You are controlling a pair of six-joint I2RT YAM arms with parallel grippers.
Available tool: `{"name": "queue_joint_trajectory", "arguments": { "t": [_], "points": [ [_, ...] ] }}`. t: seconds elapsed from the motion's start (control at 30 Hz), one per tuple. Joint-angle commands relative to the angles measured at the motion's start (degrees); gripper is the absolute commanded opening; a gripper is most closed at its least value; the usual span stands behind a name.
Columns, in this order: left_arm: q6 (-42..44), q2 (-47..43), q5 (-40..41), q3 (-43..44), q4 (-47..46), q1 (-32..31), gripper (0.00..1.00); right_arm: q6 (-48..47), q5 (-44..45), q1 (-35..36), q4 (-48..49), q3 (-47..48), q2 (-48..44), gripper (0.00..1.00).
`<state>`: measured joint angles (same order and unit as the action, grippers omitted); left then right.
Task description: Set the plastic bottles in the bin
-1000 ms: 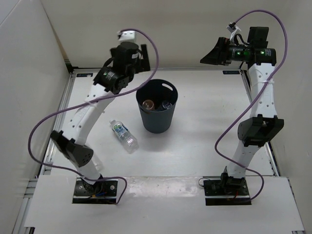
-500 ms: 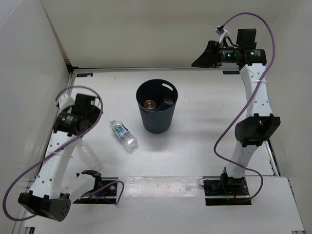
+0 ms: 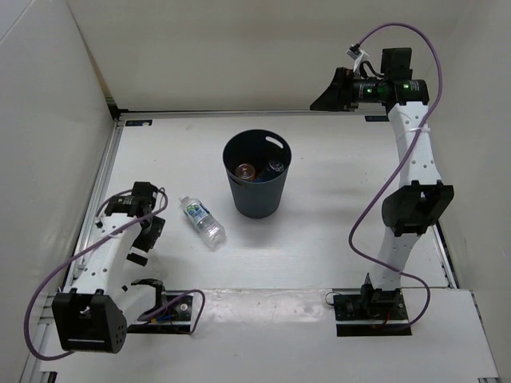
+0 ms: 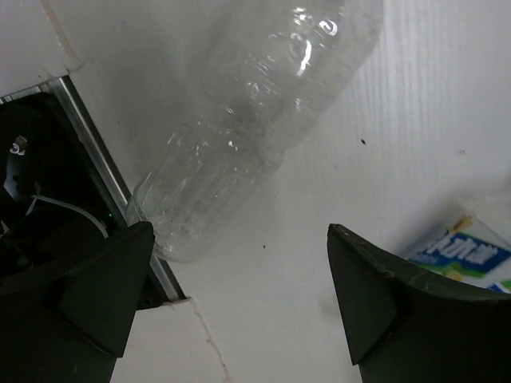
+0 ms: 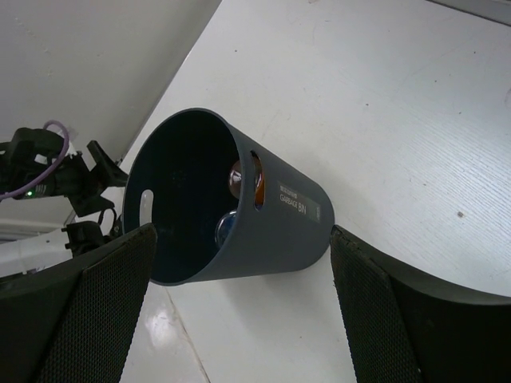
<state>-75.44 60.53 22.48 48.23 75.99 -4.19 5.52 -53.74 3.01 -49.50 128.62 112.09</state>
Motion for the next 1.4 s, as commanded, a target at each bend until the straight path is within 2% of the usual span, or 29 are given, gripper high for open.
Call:
{"name": "queue_joint_trajectory", "arguments": {
  "t": [0.0, 0.13, 0.3, 0.4, 0.5, 0.53, 0.63, 0.67, 0.7, 0.8, 0.87, 0.97, 1.0, 1.07, 1.1, 1.13, 1.2, 1.23, 1.33, 1.37],
  "points": [
    [1.52, 0.55, -3.31, -2.86, -3.47, 5.83, 1.00, -0.42, -0.84, -0.45, 0.63, 3.48, 0.14, 0.90],
    [6.07, 3.01, -4.20, -4.46, -7.69, 10.24, 1.00, -0.33, -0.84, -0.98, -0.69, 4.80, 0.41, 0.90],
    [10.83, 11.26, -5.25, -3.41, -11.47, 13.94, 1.00, -0.42, -0.84, -1.95, -2.09, 5.50, 0.58, 0.90],
    [12.77, 16.62, -5.52, -2.09, -12.88, 14.73, 0.95, 0.19, -1.02, -2.30, -2.45, 5.94, 0.67, 0.90],
    [14.26, 20.14, -7.09, -2.00, -15.41, 15.17, 0.82, 1.25, -1.20, -2.30, -2.36, 6.56, 1.02, 0.90],
    [14.62, 20.93, -7.88, -2.17, -16.04, 15.35, 0.70, 2.12, -1.37, -4.13, -2.36, 6.99, 1.20, 0.90],
    [15.76, 20.94, -8.85, -1.39, -17.45, 15.26, 0.49, 3.26, -1.55, -4.67, -2.27, 7.44, 1.72, 0.90],
    [15.50, 20.59, -8.68, -0.69, -17.36, 15.00, 0.35, 3.18, -1.63, -4.76, -2.10, 7.44, 1.73, 0.90],
    [15.67, 19.02, -8.33, 0.54, -17.36, 15.00, 0.30, 3.70, -1.72, -4.94, -2.10, 7.44, 1.64, 0.90],
    [15.94, 16.30, -6.85, 7.37, -15.52, 13.95, 0.27, 3.88, -1.81, -5.20, -2.18, 7.35, 1.81, 0.90],
    [17.25, 14.27, -5.70, 14.30, -14.20, 12.19, 0.27, 4.15, -1.90, -5.20, -2.19, 7.26, 1.81, 0.90],
    [23.91, 13.30, 1.75, 28.45, -16.30, 5.87, 0.27, 4.15, -2.25, -4.85, -2.27, 7.00, 1.99, 0.90],
    [25.76, 13.30, 4.21, 33.81, -19.01, 0.20, 0.27, 4.06, -2.34, -4.68, -2.27, 6.91, 1.99, 0.90],
    [34.09, 14.52, 6.51, 40.00, -26.11, -3.18, 0.28, 4.06, -2.25, -4.41, -2.10, 6.91, 2.08, 0.90],
    [36.31, 14.96, 7.05, 43.93, -28.07, -8.07, 0.28, 4.06, -2.16, -4.24, -1.92, 7.00, 2.08, 0.90],
    [42.77, 17.05, 6.96, 47.19, -31.57, -9.68, 0.28, 4.24, -1.99, -4.15, -1.75, 7.09, 2.08, 0.90],
    [47.29, 18.74, 6.61, 51.41, -36.59, -16.70, 0.28, 4.24, -1.90, -3.97, -1.66, 7.00, 1.99, 0.90],
    [54.62, 20.83, 5.74, 53.70, -38.26, -18.39, 0.28, 4.24, -1.55, -3.80, -1.57, 7.00, 1.99, 0.90],
    [62.39, 25.68, 4.86, 58.02, -44.42, -27.94, 0.28, 4.59, -1.02, -3.88, -1.57, 6.39, 1.73, 0.90],
    [63.39, 28.12, 4.33, 58.47, -45.13, -29.11, 0.28, 4.41, -1.02, -3.97, -1.40, 6.21, 1.46, 0.90]
  ]
}}
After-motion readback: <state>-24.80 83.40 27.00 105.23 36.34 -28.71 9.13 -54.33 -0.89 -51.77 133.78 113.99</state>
